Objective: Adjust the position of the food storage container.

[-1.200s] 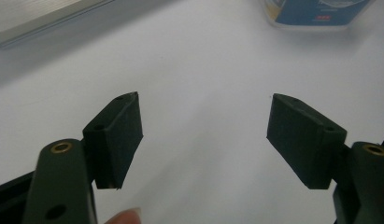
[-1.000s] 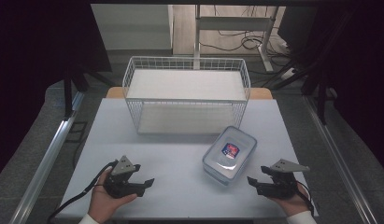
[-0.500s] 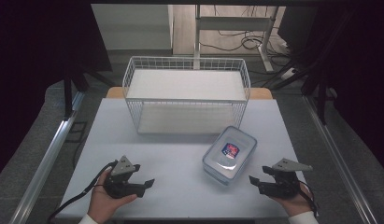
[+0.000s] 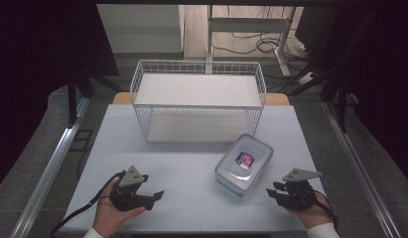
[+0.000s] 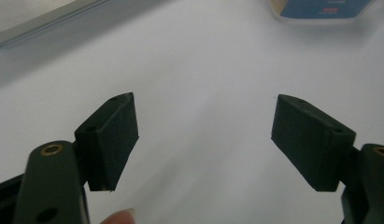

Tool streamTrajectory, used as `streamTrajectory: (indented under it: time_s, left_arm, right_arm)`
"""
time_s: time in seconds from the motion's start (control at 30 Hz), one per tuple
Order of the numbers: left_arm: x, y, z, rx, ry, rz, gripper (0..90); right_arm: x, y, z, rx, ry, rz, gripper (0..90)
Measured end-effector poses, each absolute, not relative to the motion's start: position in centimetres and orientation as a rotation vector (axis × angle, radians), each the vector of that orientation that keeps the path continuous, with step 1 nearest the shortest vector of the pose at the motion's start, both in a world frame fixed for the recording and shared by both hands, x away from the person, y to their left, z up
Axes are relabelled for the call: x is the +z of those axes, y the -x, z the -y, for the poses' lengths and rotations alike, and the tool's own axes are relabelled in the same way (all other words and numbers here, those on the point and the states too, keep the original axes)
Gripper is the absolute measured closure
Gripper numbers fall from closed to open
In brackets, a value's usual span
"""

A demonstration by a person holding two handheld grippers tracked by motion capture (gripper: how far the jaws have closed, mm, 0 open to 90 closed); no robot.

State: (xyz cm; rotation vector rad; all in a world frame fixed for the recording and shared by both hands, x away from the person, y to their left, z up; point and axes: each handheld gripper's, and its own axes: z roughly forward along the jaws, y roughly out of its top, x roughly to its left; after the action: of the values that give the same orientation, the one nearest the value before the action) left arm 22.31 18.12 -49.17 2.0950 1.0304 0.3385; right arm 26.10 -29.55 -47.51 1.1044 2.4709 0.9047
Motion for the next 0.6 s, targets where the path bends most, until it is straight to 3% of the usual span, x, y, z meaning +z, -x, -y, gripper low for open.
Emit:
streamTrajectory:
  time_s: [0.17, 0.27, 0.6]
  left_arm:
    - [-49.2, -22.3, -18.1, 0.335, -2.099, -1.031, 22.7]
    - [-49.3, -22.3, -18.0, 0.329, -2.102, -1.032, 22.8]
    - [-49.4, -22.4, -17.9, 0.326, -2.109, -1.029, 22.8]
  right_arm:
    - [-47.5, -26.2, 29.1, 0.903, -1.081, -2.518, 74.8]
    - [-47.8, -26.2, 28.5, 0.858, -1.054, -2.552, 85.1]
    - [-48.3, -26.6, 26.0, 0.788, -0.971, -2.624, 88.6]
